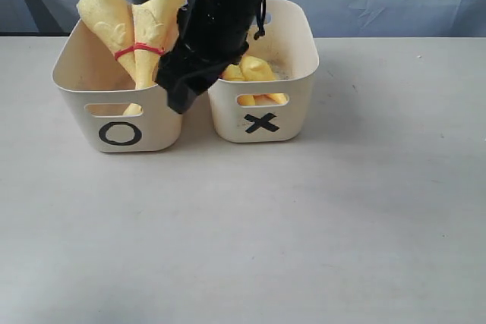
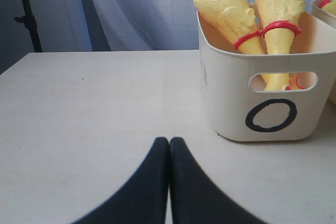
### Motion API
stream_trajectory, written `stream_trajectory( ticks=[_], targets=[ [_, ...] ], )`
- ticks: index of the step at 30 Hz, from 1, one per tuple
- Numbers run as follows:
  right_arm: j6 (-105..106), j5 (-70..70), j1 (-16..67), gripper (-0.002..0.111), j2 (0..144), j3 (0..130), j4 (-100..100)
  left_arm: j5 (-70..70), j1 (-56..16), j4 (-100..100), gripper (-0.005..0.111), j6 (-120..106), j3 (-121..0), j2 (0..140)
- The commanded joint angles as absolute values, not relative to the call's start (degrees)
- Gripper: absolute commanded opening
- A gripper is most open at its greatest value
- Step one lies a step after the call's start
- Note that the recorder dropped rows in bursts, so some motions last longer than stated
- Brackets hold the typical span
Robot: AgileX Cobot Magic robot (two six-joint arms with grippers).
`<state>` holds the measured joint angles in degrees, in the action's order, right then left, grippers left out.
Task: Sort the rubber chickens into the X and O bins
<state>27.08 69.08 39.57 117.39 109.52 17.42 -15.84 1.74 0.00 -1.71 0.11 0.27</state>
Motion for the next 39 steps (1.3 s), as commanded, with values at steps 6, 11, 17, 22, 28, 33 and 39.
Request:
stream_trajectory(
  ticks=[6,11,17,22,28,33,39],
  targets=[
    [21.8,69.96,39.46,0.002,107.97,98.19,12.2,-15.41,1.47,-0.37,0.0,-1.54,0.0,0.0],
    [18.74,69.96,39.46,0.002,99.08,85.69,4.33,-15.41,1.47,-0.37,0.0,-1.54,0.0,0.0],
    [11.32,69.96,39.46,0.002,85.6,67.38,-5.6,-15.41,1.47,-0.37,0.0,-1.54,0.0,0.0],
    [0.0,69.96,39.46,0.002,72.76,59.13,-8.51,-15.41,1.47,-0.37,0.0,-1.54,0.0,0.0],
    [0.0,69.96,39.46,0.002,65.42,58.18,-8.51,-15.41,1.47,-0.37,0.0,-1.54,0.0,0.0],
    [0.0,69.96,40.12,0.002,62.74,58.18,-9.08,-15.41,1.47,-0.37,0.0,-1.54,0.0,0.0],
    [0.0,64.05,39.96,0.002,53.95,58.18,-5.47,-15.41,1.47,-0.37,0.0,-1.54,0.0,0.0]
  ],
)
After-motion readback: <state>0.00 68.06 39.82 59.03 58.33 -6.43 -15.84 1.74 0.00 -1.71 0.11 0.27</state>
